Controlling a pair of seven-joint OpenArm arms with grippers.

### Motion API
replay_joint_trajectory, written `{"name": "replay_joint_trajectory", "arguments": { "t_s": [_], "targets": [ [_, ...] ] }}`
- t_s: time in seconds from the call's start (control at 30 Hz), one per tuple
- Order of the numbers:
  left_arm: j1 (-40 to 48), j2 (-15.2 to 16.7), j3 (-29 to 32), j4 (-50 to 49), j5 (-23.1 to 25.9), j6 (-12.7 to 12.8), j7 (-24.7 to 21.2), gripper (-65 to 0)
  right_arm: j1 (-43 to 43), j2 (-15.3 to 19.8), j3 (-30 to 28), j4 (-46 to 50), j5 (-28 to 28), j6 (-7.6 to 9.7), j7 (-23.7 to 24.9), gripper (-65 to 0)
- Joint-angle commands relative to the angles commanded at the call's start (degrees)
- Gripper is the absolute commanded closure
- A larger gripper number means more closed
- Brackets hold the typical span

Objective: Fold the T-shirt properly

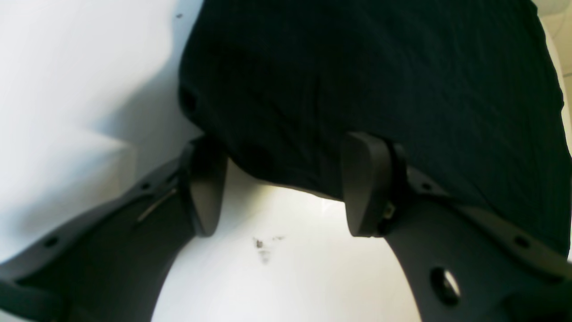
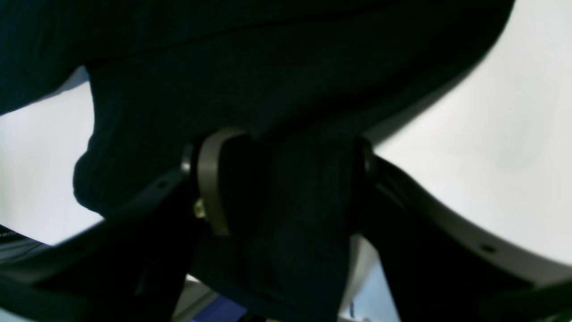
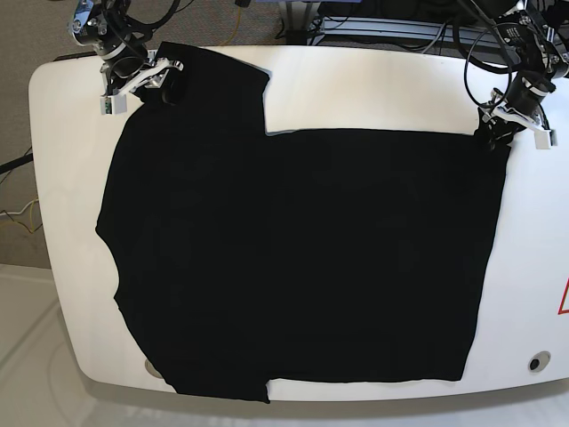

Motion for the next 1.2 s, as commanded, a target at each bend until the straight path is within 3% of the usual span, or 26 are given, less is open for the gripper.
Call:
{"name": "replay_joint_trajectory", "arguments": {
  "t_s": [0.2,0.53,1.0,1.2],
  "targets": [
    [0.2,-0.1,0.7,0.0,0.2,0.0,-1.3,-33.0,0.1,-0.1,-0.1,-0.2,0.0,-0.14,-0.2,-32.4],
    [-0.1,0.1,1.3,-0.6,0.6,0.0,-1.2,0.0,0.0,-0.2,-0.1,-0.4,-0.4,0.17,-0.4,-32.6],
    [0.0,0.1,1.2,0.8,0.3,0.0,-0.3,0.0,-0.2,0.0,-0.1,-0.4,0.3,0.49,-0.2,-31.9],
    [-0.1,0.3,1.1,0.7,0.3,0.0,0.4,0.0,-0.6,0.0,-0.2,-0.2,0.5,1.17,0.2,-22.3]
  ]
}}
